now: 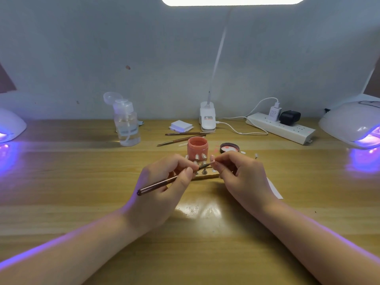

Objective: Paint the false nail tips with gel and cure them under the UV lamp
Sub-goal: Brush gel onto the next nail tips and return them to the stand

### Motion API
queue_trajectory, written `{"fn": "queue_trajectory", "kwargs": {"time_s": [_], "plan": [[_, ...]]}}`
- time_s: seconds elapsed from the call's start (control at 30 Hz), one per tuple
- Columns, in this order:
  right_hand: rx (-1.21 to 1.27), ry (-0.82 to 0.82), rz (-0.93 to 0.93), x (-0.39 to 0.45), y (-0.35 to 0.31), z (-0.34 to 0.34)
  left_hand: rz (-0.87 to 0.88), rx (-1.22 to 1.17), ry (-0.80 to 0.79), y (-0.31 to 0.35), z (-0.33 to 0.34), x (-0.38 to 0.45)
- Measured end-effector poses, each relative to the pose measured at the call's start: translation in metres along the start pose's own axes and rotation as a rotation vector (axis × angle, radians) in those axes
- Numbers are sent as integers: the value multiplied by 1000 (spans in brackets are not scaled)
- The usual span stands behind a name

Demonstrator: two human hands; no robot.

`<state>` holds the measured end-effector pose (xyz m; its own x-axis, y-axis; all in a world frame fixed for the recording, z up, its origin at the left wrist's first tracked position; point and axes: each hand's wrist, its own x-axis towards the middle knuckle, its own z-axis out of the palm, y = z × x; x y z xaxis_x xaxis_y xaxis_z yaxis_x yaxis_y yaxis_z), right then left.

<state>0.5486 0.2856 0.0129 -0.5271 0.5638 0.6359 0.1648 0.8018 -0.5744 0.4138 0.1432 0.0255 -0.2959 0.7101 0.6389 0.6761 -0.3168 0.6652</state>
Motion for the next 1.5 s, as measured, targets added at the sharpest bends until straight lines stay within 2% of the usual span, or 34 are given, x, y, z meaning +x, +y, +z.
{"fn": "queue_trajectory", "kwargs": {"time_s": [0.2, 0.33, 0.43, 1.0, 1.17, 1.5], "plan": [[12, -4, 0, 0, 0, -1, -29, -100, 70, 1, 2, 0], [10, -1, 3, 0, -1, -1, -45, -111, 17, 0, 1, -1], [14, -3, 10, 0, -1, -1, -41, -167, 46, 1, 1, 0], [48, 8, 46, -1, -1, 0, -28, -53, -1, -1, 3, -1], [88, -17, 51, -1, -2, -2, -38, -103, 47, 0, 2, -1], [158, -15, 44, -1, -1, -1, -78, -151, 39, 1, 1, -1]]}}
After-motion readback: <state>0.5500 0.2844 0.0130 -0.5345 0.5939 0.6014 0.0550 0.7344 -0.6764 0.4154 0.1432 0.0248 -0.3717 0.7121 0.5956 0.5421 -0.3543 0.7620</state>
